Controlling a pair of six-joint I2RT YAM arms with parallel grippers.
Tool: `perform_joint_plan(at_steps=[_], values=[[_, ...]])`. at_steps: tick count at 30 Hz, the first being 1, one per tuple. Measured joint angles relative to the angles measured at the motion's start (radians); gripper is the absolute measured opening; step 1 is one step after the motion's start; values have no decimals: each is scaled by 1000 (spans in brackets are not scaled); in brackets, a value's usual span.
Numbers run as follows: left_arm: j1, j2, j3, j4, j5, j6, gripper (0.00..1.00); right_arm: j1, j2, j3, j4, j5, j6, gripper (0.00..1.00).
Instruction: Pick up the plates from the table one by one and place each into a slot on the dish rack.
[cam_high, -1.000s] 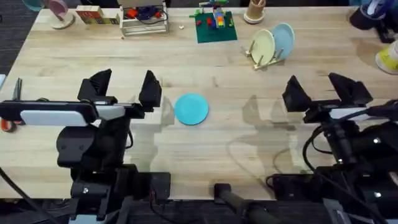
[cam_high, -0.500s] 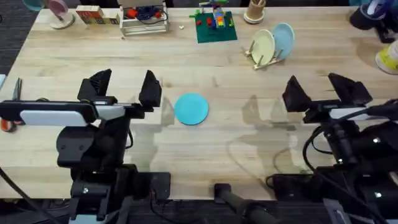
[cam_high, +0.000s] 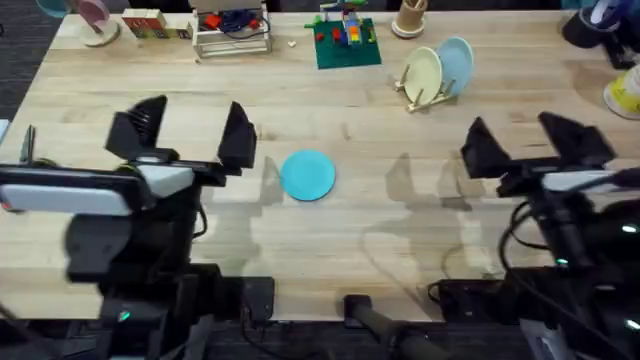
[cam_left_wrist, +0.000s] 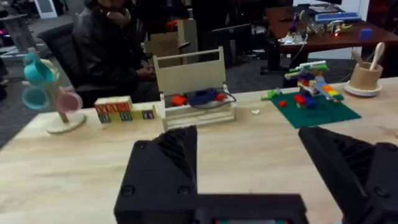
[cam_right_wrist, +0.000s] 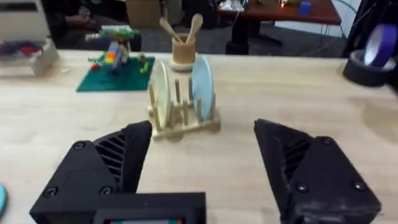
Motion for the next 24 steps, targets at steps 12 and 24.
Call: perform_joint_plan(at_steps=[12,24], values=[[0,135,580,-434,-1,-3,992,0,124,610,-490,-11,-25,992],[0,558,1227,-974,27,-41,993,0,609,1153,-925,-19,-50,992]])
